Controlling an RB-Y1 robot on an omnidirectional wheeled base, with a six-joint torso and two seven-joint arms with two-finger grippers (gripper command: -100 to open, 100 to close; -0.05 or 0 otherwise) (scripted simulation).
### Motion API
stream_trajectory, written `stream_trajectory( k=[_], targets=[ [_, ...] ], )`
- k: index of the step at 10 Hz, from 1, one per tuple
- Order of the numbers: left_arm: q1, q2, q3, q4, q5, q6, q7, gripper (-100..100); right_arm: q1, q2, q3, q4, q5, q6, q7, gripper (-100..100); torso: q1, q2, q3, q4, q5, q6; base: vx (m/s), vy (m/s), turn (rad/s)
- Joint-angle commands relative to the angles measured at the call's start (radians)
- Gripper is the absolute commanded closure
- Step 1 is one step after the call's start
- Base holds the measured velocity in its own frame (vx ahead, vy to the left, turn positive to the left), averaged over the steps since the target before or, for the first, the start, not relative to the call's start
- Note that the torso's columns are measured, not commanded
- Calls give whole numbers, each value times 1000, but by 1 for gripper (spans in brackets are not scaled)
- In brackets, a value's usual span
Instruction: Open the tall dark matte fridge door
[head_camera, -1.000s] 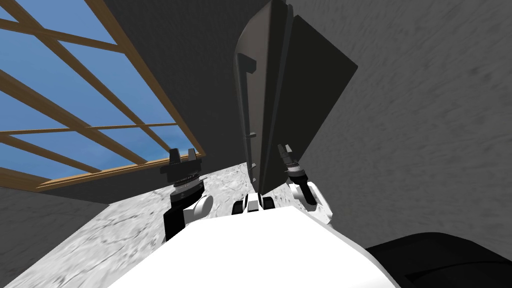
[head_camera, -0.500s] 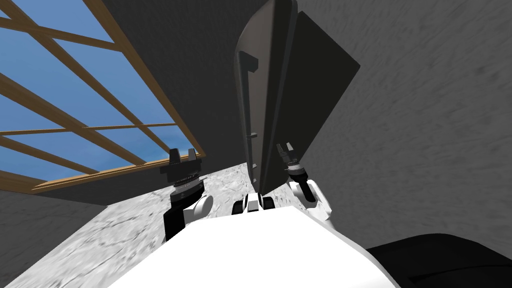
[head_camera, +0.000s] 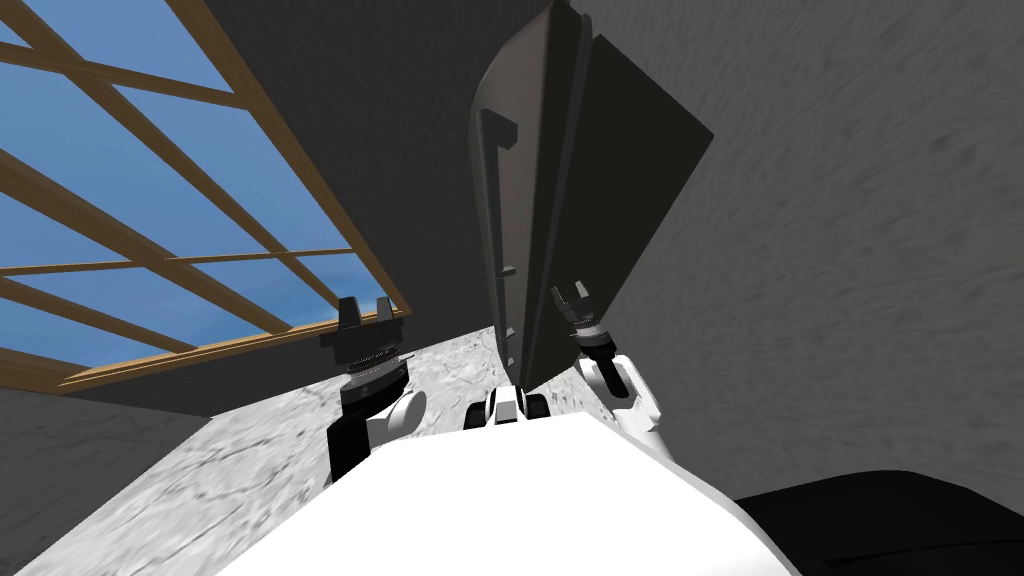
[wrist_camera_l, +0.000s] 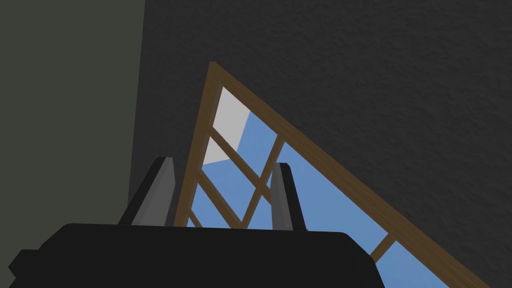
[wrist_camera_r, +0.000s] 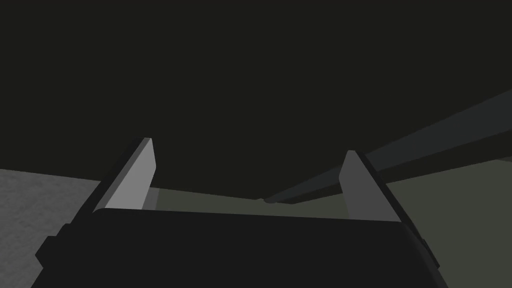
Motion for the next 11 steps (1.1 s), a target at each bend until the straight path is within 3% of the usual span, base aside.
stream_trajectory(
  k=[1,11],
  targets=[
    [0,0,0,0,0,0,0,0,-24,-2,-14,7,37,-5,71,-100,1,-1,0,0,0,0,-1,22,-3],
    [0,0,0,0,0,0,0,0,-101,-9,-71,48,162,-31,342,-100,13,-16,-12,-5,5,-10,-5,28,3]
  ],
)
